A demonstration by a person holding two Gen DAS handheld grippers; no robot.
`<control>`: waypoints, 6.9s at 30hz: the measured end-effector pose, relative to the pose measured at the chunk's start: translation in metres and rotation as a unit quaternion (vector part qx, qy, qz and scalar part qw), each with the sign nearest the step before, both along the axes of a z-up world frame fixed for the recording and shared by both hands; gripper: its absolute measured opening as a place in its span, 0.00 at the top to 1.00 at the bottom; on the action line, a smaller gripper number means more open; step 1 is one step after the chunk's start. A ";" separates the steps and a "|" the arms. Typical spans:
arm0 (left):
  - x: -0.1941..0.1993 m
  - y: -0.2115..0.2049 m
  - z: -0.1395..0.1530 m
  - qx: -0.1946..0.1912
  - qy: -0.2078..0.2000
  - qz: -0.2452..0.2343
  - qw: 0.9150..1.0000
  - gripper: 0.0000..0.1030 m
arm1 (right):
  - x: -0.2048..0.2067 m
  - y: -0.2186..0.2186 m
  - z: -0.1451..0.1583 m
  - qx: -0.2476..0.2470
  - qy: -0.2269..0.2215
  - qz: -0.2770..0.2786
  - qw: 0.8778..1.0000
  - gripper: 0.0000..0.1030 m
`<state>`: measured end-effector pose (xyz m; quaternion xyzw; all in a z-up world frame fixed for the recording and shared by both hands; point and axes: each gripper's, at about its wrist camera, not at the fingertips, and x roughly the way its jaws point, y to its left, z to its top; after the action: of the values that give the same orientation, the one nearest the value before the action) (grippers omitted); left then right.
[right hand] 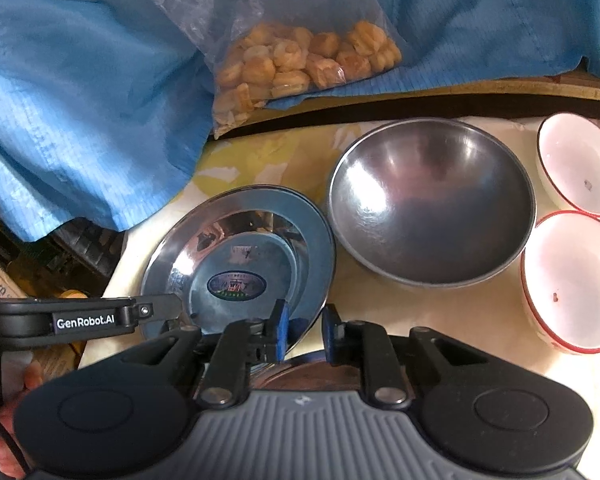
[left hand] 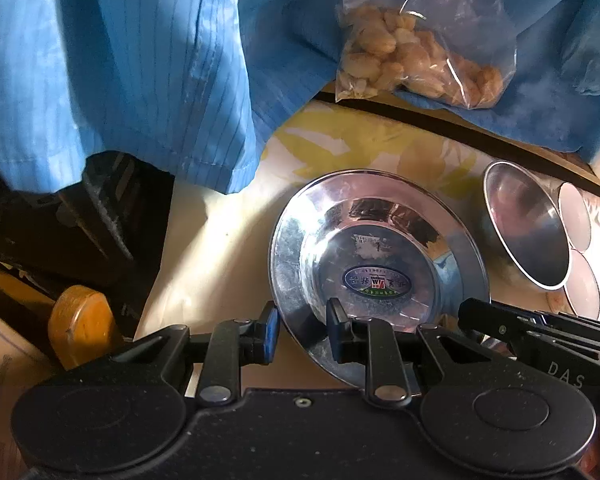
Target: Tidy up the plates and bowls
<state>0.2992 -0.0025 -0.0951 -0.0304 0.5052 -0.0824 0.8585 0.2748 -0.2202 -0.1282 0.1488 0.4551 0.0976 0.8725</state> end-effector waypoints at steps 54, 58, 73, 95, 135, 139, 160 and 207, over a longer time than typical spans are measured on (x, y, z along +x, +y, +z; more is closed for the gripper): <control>-0.109 -0.067 0.021 0.003 -0.003 -0.107 0.994 0.72 | -0.142 -0.054 0.040 -0.009 0.030 -0.052 0.998 0.79; -0.109 -0.068 0.021 0.008 -0.006 -0.109 0.994 0.72 | -0.141 -0.053 0.038 -0.008 0.035 -0.053 0.998 0.79; -0.110 -0.070 0.020 0.014 -0.006 -0.114 0.993 0.72 | -0.141 -0.053 0.037 -0.009 0.040 -0.052 0.998 0.78; -0.099 -0.068 0.006 0.031 0.021 -0.116 0.993 0.72 | -0.135 -0.043 0.043 -0.037 0.036 -0.030 0.998 0.78; -0.099 -0.034 0.046 -0.008 -0.072 -0.050 0.996 0.04 | -0.154 -0.062 0.063 -0.057 -0.027 -0.123 0.990 0.00; -0.089 -0.030 0.050 -0.032 -0.088 -0.048 0.994 0.04 | -0.156 -0.062 0.063 -0.050 -0.025 -0.128 0.990 0.00; -0.046 -0.044 0.065 -0.013 -0.119 0.039 0.992 0.05 | -0.121 -0.100 0.074 -0.094 -0.041 -0.076 0.992 0.00; 0.014 -0.141 0.005 0.041 -0.022 0.097 0.994 0.04 | 0.101 -0.124 0.036 -0.163 -0.093 0.240 0.952 0.13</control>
<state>0.3133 -0.1433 -0.0905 -0.0425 0.4835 0.0211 0.8740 0.3760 -0.3442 -0.0917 -0.1188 0.4037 0.2422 0.8742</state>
